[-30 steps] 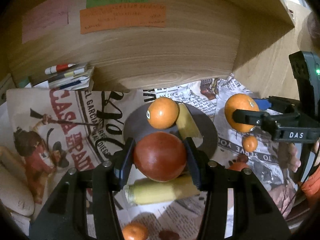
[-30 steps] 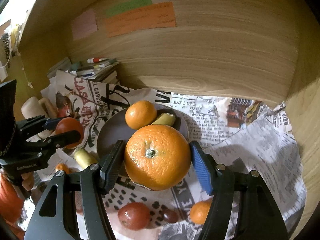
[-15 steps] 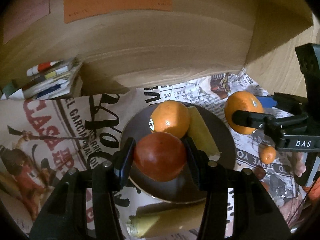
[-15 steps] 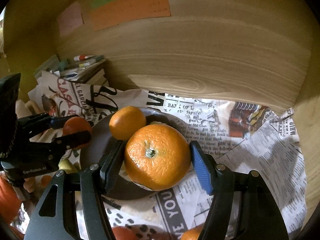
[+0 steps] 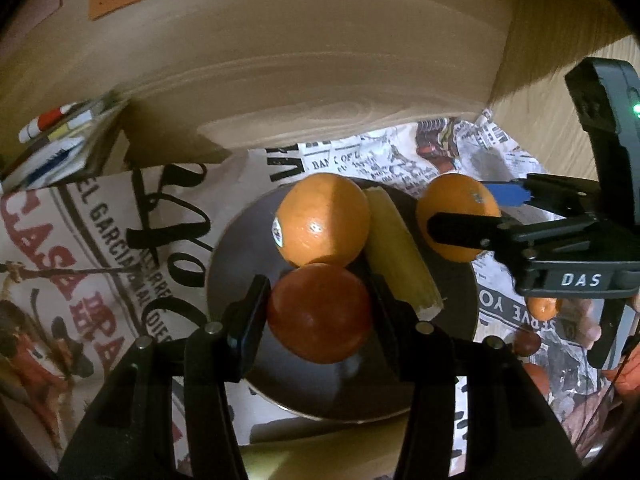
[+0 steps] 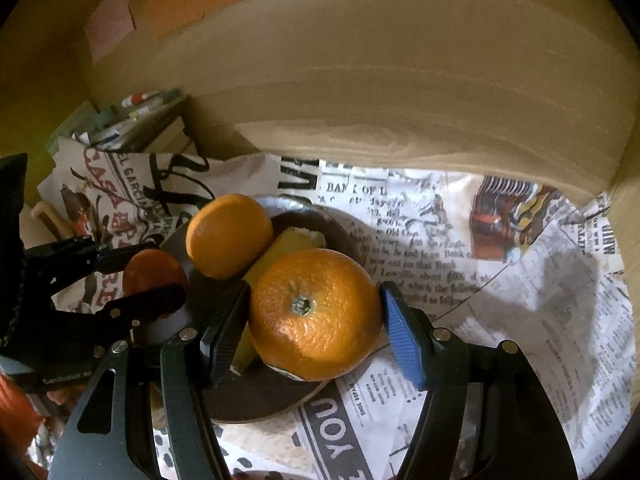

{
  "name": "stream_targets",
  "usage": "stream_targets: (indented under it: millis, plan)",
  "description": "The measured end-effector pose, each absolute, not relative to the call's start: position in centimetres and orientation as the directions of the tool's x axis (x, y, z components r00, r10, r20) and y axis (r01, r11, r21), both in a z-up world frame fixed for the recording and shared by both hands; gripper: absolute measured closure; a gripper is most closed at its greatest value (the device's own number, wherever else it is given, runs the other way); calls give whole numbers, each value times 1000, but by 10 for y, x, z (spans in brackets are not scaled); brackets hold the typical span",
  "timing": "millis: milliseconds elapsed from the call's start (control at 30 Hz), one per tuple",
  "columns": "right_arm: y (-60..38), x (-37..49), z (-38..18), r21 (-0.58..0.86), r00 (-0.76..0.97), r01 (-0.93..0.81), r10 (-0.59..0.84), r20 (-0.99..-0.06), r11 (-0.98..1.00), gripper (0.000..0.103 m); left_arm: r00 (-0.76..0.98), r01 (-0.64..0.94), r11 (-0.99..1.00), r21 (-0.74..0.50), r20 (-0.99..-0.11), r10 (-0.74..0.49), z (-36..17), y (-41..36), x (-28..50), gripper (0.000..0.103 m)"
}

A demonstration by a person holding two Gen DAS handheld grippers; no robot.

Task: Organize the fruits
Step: 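Carry the tomato with the left tool while the right tool carries the orange over the plate, then set the tomato on the plate with the left tool while the right tool releases the orange beside it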

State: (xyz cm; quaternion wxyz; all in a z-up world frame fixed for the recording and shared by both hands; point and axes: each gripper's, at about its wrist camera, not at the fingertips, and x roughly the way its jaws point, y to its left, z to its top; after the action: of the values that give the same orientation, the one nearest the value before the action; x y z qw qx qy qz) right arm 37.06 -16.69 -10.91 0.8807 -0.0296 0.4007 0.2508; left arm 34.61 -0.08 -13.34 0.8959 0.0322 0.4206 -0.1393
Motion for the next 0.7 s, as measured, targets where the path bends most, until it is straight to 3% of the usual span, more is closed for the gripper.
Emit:
stream_targets:
  millis: [367,400,467,500,700]
  plan:
    - [-166,376,-117,167,519,-463,419,-745,870,40,563,288,956,-51,-799,-212,-140,-8,352,52]
    - [-165,377,-117,163,519,-463,416,-747,871,39,578,284,958,-40,-790,-205,-138,-8,350,50]
    - [-165,375,-116,169,519,-466,422,-743,869,37,615,275,961,-22,-764,-193,-129,-7,347,35]
    - [-166,374,-113,179,520,-468,434,-736,865,34,628,274,961,-21,-753,-196,-126,-7,345,32]
    - [-171,360,-91,156,580,-475,442,-685,866,28,662,265,964,-33,-721,-206,-109,2,335,30]
